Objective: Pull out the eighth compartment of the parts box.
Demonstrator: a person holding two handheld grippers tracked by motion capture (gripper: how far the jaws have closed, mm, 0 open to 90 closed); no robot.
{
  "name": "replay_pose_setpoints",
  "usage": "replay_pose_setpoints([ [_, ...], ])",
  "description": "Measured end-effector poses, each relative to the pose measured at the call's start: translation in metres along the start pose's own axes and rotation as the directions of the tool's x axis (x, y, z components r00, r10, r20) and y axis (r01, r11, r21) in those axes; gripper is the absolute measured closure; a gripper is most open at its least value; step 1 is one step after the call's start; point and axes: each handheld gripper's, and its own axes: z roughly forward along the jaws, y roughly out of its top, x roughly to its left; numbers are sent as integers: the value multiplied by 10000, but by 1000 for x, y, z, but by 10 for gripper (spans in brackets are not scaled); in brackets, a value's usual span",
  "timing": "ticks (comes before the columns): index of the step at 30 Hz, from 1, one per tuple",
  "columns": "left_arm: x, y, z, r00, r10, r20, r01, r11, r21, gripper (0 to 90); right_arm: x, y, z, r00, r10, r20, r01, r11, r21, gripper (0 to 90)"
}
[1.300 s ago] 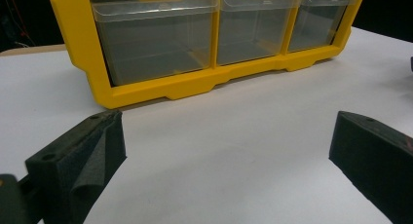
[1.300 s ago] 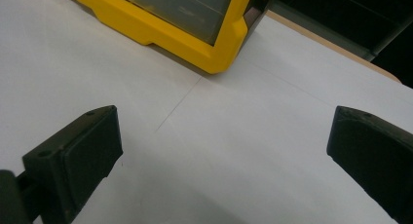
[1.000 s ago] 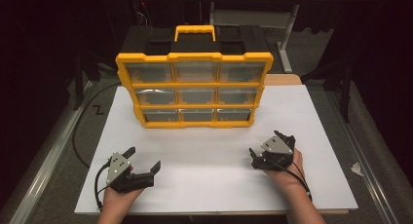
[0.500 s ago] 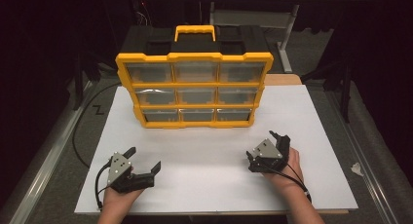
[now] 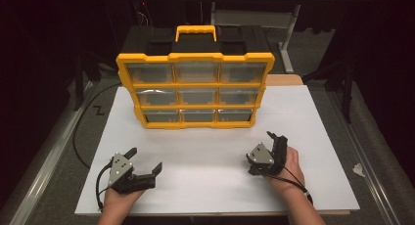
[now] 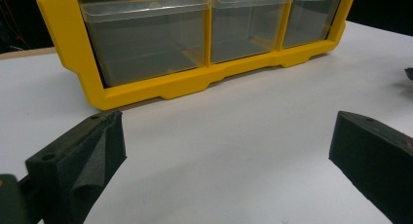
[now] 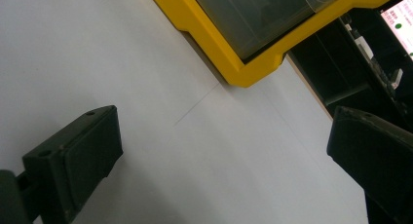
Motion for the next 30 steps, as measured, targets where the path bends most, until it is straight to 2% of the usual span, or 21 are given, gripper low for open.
replay_pose_setpoints([
  [3, 0, 0, 0, 10000, 20, 0, -20, 10000, 5, 8, 2, 1, 0, 9995, -319, 82, 318, 9995, 50, 10],
  [5, 0, 0, 0, 10000, 46, -5, -46, 10000, 16, 8, 3, 3, -1, 9966, -792, 230, 789, 9968, 112, 10],
  [7, -1, 0, 0, 10000, 44, -5, -44, 10000, 31, 8, 5, 4, -2, 9952, -937, 286, 933, 9955, 156, 11],
  [9, -1, 0, 0, 10000, 81, -5, -81, 10000, 41, 8, 6, 6, -2, 9906, -1319, 371, 1312, 9912, 191, 10],
  [12, -1, 0, 0, 9999, 109, -6, -109, 9999, 47, 8, 8, 6, -3, 9872, -1535, 424, 1526, 9880, 219, 10],
  [13, -1, 0, 0, 9999, 120, -6, -120, 9999, 48, 8, 10, 8, -3, 9813, -1843, 553, 1834, 9828, 214, 11],
  [16, -1, 0, 0, 9999, 129, -9, -129, 9999, 49, 8, 12, 9, -4, 9768, -2039, 651, 2025, 9789, 270, 11],
  [17, -1, 0, 1, 9999, 142, -13, -142, 9999, 54, 8, 12, 10, -5, 9665, -2459, 739, 2438, 9691, 362, 11],
  [19, -1, 0, 1, 9999, 145, -15, -145, 9999, 54, 8, 13, 11, -6, 9635, -2566, 760, 2543, 9663, 391, 11],
  [20, -1, 0, 1, 9999, 158, -11, -157, 9999, 56, 8, 14, 13, -6, 9491, -3034, 849, 3012, 9528, 381, 11],
  [21, -1, 0, 1, 9999, 156, -15, -156, 9999, 52, 8, 15, 13, -6, 9430, -3194, 931, 3170, 9476, 398, 11],
  [23, -1, 0, 1, 9999, 164, -19, -164, 9998, 57, 8, 16, 14, -7, 9406, -3263, 934, 3232, 9451, 477, 11],
  [24, -2, 0, 1, 9999, 171, -17, -171, 9998, 61, 8, 19, 15, -8, 9298, -3545, 991, 3504, 9349, 563, 11],
  [25, -2, 0, 1, 9999, 171, -17, -171, 9998, 61, 8, 19, 15, -7, 9250, -3671, 979, 3636, 9301, 523, 11],
  [26, -2, 0, 1, 9998, 177, -19, -177, 9998, 63, 8, 19, 15, -7, 9250, -3671, 979, 3636, 9301, 523, 11],
  [27, -2, 0, 1, 9998, 201, -19, -201, 9998, 64, 8, 20, 16, -8, 9214, -3750, 1019, 3712, 9269, 550, 11],
  [29, -2, 0, 1, 9998, 213, -13, -212, 9998, 67, 8, 23, 17, -9, 9047, -4111, 1121, 4064, 9115, 627, 12],
  [30, -2, 0, 1, 9998, 213, -13, -212, 9998, 67, 8, 23, 17, -9, 9047, -4111, 1121, 4064, 9115, 627, 12],
])
